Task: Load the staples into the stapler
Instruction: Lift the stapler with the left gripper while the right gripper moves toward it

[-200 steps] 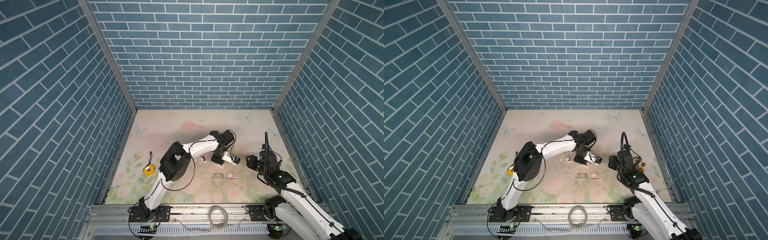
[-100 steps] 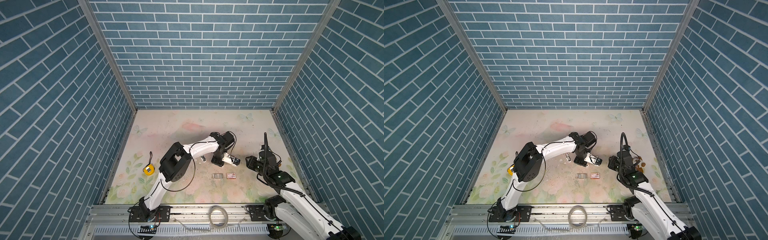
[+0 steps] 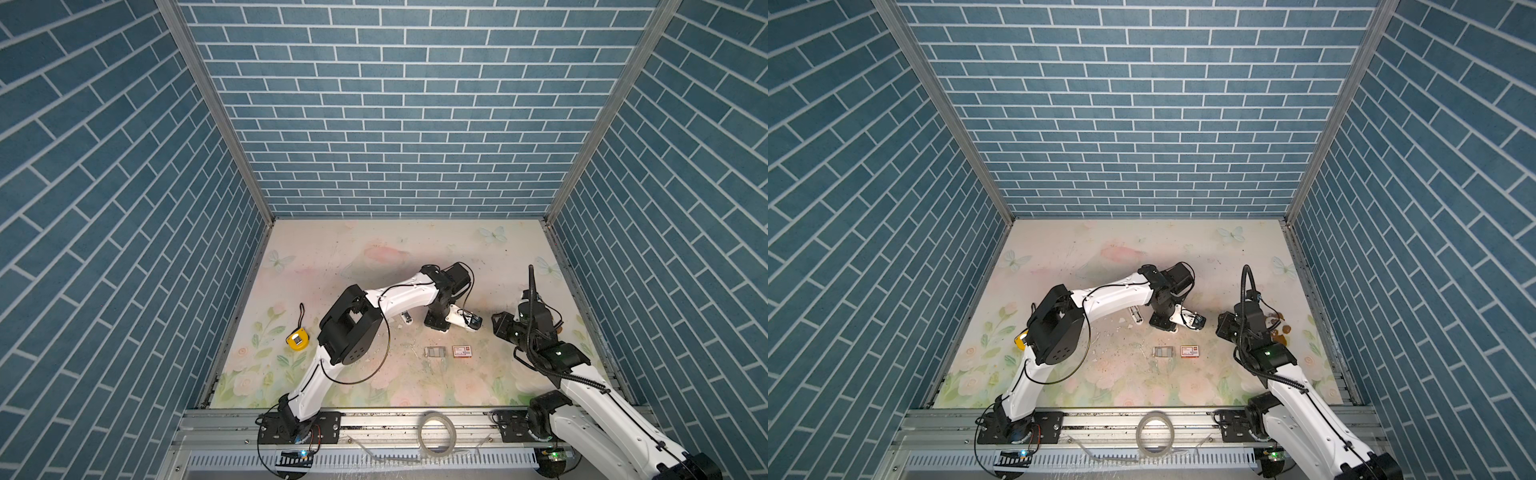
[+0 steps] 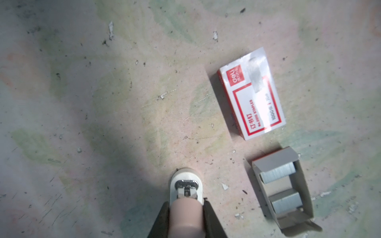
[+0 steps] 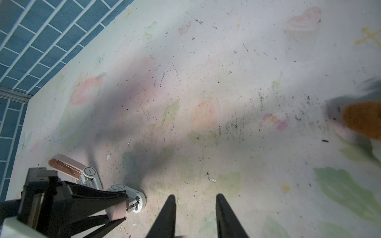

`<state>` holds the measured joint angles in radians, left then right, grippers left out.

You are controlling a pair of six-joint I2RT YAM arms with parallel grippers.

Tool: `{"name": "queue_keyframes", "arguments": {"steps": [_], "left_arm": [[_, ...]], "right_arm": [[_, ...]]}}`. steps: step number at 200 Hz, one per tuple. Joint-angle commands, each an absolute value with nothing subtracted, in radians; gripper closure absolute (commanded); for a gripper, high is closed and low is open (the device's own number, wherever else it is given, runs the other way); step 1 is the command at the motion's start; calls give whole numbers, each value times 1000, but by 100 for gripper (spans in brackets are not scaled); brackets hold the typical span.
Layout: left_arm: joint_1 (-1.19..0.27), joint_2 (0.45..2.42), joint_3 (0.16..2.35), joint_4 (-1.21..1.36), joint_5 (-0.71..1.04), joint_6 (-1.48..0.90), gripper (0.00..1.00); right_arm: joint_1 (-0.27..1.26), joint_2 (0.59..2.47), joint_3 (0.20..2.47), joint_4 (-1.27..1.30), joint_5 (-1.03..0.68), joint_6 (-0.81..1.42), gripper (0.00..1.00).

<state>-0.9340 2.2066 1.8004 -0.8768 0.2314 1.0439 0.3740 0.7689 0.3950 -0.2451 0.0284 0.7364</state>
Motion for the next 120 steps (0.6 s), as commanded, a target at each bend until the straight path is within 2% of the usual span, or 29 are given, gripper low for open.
{"name": "queue_keyframes", "arguments": {"steps": [1, 56, 86, 120], "left_arm": [[-938, 2156, 1782, -900, 229, 1031, 98], [-895, 2113, 1821, -930, 276, 938, 100], [-848, 2081, 1857, -959, 318, 853, 100], [-789, 2024, 1848, -966, 376, 767, 100]], "right_arm": [[369, 786, 380, -224, 5, 758, 67], [356, 817, 389, -173, -81, 756, 68], [341, 873, 407, -99, -246, 741, 67], [333, 1028, 459, 31, -493, 728, 67]]}}
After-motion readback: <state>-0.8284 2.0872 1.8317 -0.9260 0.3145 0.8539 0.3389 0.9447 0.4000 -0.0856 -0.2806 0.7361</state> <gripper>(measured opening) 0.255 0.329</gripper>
